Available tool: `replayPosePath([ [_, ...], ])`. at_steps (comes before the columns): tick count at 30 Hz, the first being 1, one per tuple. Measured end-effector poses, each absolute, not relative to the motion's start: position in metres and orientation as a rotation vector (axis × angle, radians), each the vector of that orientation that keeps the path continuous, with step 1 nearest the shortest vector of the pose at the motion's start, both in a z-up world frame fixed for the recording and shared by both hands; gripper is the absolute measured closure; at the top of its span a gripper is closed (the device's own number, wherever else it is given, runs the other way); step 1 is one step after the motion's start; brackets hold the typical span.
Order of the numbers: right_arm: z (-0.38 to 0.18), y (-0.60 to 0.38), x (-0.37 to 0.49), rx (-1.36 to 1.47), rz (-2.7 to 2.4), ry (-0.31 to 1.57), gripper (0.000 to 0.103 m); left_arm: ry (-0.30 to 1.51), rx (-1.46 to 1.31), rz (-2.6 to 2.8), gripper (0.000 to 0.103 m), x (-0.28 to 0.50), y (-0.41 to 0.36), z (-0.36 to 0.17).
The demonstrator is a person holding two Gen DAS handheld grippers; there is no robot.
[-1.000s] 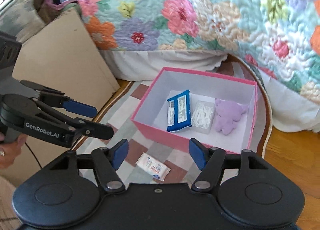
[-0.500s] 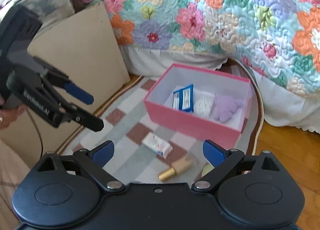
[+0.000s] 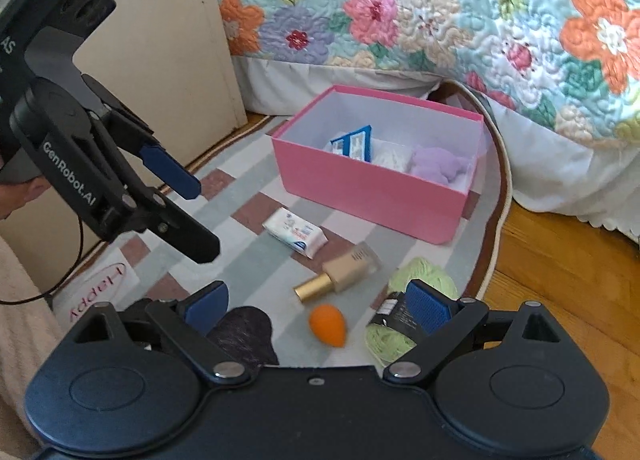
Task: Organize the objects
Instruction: 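Close the left gripper on the green yarn ball's black label band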
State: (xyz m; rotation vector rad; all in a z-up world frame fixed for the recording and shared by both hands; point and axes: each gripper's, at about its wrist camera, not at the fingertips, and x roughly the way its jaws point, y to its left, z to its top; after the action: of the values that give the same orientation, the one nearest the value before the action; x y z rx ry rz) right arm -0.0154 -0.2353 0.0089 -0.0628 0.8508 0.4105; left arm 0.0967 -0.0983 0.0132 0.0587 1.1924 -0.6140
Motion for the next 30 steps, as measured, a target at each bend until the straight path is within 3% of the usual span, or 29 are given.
replayPosePath([
  [16, -0.082, -0.259, 0.008, -0.017, 0.25, 0.829, 0.006, 1.214, -0.114, -0.647, 0.022, 0.156, -0.152, -0.086],
  [26, -0.132, -0.285, 0.029, 0.181, 0.178, 0.919, 0.008, 1.254, -0.157, -0.63, 0.022, 0.171, -0.184, -0.133],
  [30, -0.147, -0.287, 0.034, 0.209, 0.176, 0.936, 0.008, 1.262, -0.225, -0.63, 0.028, 0.173, -0.186, -0.146],
])
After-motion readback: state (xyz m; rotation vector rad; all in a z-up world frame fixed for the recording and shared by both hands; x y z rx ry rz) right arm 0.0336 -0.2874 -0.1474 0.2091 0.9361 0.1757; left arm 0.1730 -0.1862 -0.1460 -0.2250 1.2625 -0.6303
